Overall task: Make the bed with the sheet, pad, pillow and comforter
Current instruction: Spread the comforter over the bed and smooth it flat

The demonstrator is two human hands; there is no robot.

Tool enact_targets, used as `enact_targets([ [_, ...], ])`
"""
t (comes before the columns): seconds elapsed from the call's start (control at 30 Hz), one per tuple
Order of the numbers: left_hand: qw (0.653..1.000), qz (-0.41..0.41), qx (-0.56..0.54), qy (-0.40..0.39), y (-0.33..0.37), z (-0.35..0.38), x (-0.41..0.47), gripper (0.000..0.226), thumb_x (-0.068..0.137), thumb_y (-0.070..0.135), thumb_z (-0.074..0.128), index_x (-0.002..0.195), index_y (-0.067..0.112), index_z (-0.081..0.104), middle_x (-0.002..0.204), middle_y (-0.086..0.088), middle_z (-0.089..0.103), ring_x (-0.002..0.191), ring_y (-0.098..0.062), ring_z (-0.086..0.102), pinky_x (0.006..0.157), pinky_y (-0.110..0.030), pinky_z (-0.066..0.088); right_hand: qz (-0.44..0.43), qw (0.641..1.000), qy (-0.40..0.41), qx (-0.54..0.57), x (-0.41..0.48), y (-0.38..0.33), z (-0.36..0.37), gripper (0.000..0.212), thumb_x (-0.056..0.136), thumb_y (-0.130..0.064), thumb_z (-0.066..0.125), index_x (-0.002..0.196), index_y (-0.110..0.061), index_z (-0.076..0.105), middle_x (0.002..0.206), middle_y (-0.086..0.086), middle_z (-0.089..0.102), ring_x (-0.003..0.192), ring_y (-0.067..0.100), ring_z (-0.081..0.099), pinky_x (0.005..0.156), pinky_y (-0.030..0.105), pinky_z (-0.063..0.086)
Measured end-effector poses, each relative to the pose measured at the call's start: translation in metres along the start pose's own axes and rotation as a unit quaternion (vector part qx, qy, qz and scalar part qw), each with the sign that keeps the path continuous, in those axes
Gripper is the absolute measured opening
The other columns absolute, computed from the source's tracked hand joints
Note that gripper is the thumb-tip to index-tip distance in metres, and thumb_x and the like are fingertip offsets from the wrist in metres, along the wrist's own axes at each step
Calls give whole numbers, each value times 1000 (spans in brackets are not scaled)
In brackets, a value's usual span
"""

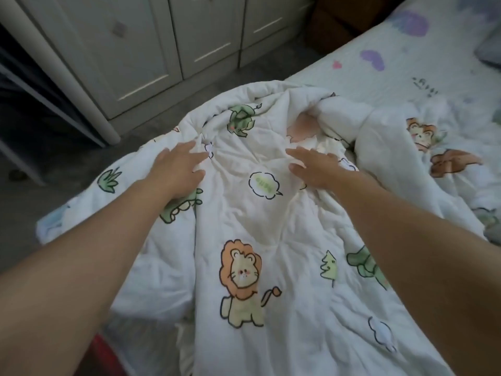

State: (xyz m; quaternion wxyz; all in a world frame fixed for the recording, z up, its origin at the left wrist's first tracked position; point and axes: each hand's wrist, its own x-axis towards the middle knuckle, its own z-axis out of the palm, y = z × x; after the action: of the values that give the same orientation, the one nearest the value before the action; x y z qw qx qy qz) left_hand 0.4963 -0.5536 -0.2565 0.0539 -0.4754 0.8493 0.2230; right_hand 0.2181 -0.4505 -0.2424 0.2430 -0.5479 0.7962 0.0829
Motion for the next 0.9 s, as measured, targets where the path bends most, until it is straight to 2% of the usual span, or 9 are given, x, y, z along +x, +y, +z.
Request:
enact_targets([
  [0.17,998,19,-55,-16,13,-3,-64,47,95,22,49,141,21,43,150,-5,36,137,-23,34,111,-33,27,-23,999,20,39,-85,-20,14,48,100,-41,37,147,-36,29,146,-2,44,137,24,36,112,45,18],
  [0.3,997,66,-40,-1,15,7,-127,43,93,18,51,136,22,50,146,-3,42,134,-22,38,108,-32,29,-19,997,22,78,-167,-43,45,44,100,-39,40,144,-37,34,144,-2,48,130,22,44,111,42,19],
  [0.43,987,148,-61,14,6,19,-185,45,93,35,56,133,14,55,140,-8,47,133,-22,39,105,-31,29,-40,984,70,160,-229,-71,88,40,98,-33,48,137,-33,47,140,-4,51,132,21,43,109,39,24],
  [0.53,982,180,-52,1,-21,27,-215,70,79,39,73,140,18,47,150,-4,37,142,-20,26,114,-33,18,-71,977,108,171,-261,-102,118,39,95,-32,53,134,-30,51,144,-6,46,133,20,38,104,38,24],
  [0.63,970,230,71,32,-54,33,-229,100,66,38,83,148,24,28,154,-6,29,144,-26,21,115,-43,15,-112,975,122,147,-282,-132,139,46,91,-41,56,135,-32,49,148,-6,39,135,18,30,105,39,20],
  [0.73,971,153,174,51,-81,33,-227,111,71,24,80,152,29,5,159,-4,10,147,-27,5,117,-45,11,-125,981,115,91,-287,-158,155,74,77,-59,64,141,-32,37,150,-2,29,138,20,23,108,42,18],
  [0.8,977,109,168,72,-96,33,-218,98,74,20,77,151,27,16,159,-5,8,146,-28,5,115,-46,15,-112,988,100,23,-281,-174,169,97,64,-64,70,144,-32,25,151,2,21,139,25,19,108,46,18],
  [0.87,978,117,144,92,-101,27,-207,64,76,14,72,135,20,47,154,-10,24,143,-32,19,108,-49,26,-76,992,92,-47,-273,-182,180,109,59,-55,76,147,-34,14,151,6,14,138,29,18,106,49,23],
  [0.9,976,127,154,91,-103,21,-201,50,77,12,68,125,16,54,145,-12,37,136,-33,30,102,-49,32,-49,992,88,-70,-269,-185,183,110,61,-45,77,147,-35,10,151,8,13,136,32,21,103,50,27],
])
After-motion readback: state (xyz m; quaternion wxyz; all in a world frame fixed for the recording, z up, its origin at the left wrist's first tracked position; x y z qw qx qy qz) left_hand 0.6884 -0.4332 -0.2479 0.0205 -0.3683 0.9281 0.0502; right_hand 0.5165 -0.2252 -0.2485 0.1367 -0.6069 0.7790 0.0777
